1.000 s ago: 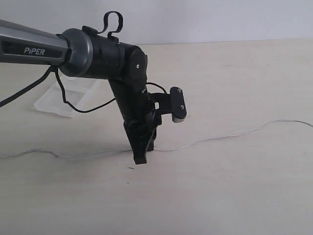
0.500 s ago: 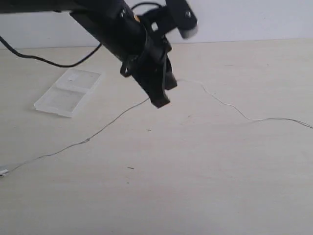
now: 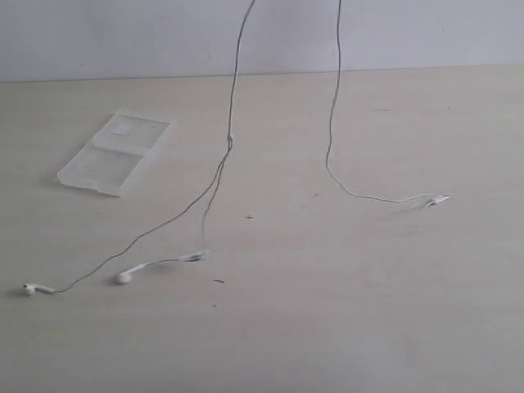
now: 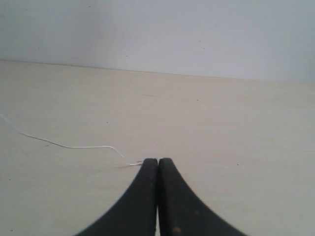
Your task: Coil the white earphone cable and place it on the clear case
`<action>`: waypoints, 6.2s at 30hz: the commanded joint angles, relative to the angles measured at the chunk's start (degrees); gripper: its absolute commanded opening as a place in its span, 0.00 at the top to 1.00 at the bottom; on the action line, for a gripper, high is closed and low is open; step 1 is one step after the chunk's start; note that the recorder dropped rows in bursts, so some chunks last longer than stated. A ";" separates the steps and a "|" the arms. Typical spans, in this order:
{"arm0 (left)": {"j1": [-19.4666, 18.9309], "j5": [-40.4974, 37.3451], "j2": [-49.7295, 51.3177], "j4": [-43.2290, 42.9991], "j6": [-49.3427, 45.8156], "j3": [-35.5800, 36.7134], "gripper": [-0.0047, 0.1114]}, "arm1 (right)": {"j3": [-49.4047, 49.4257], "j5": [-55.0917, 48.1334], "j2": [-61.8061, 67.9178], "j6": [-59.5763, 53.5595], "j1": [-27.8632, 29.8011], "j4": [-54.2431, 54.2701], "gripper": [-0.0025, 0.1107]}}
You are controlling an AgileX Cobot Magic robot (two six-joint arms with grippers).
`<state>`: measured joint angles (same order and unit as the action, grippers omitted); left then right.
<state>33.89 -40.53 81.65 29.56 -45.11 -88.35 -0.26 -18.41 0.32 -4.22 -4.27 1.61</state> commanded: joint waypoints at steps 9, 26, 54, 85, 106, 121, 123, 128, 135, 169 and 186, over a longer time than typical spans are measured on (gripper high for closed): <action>-0.16 0.36 -4.17 1.34 8.13 -12.85 0.96 | 0.26 0.48 -0.32 -0.15 0.28 0.00 0.98; -0.16 0.29 -4.17 1.34 13.49 -19.06 0.96 | 0.26 0.48 -0.32 -0.15 0.28 0.00 0.98; -0.16 -0.80 -4.26 -0.03 15.46 -19.06 0.96 | 0.26 22.23 -0.32 3.09 0.28 8.95 0.98; -0.16 2.57 -4.06 -0.68 15.56 -19.06 0.96 | -32.58 88.37 77.85 51.03 0.28 -80.44 0.85; -0.16 4.00 -2.28 -0.82 15.56 -19.06 0.96 | -32.97 88.37 79.60 47.66 -12.13 -61.68 0.25; -0.16 9.29 -2.30 -0.06 15.98 -19.06 0.96 | -32.97 85.52 82.98 39.98 -19.01 -55.06 0.25; -0.16 9.29 -2.30 -0.06 15.98 -19.06 0.96 | -32.97 85.52 83.31 39.86 -19.01 -55.06 0.26; -0.16 9.38 -2.30 0.04 15.98 -19.06 0.96 | -32.97 85.25 83.55 39.86 -19.01 -53.56 0.28; -0.16 9.38 -2.30 0.04 17.08 -19.06 0.96 | -32.97 85.25 83.65 39.86 -19.01 -52.43 0.29; -0.16 9.27 -2.30 1.51 17.10 -19.06 0.96 | -32.97 84.50 83.65 40.32 -19.01 -48.74 0.98; -0.16 -1.07 -2.43 -7.18 18.41 -19.06 0.96 | -35.85 67.24 83.65 39.41 -19.01 -36.98 0.98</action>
<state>33.89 -39.88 79.34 25.62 -28.37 -107.09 -34.57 55.89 83.80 35.90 -23.13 -38.80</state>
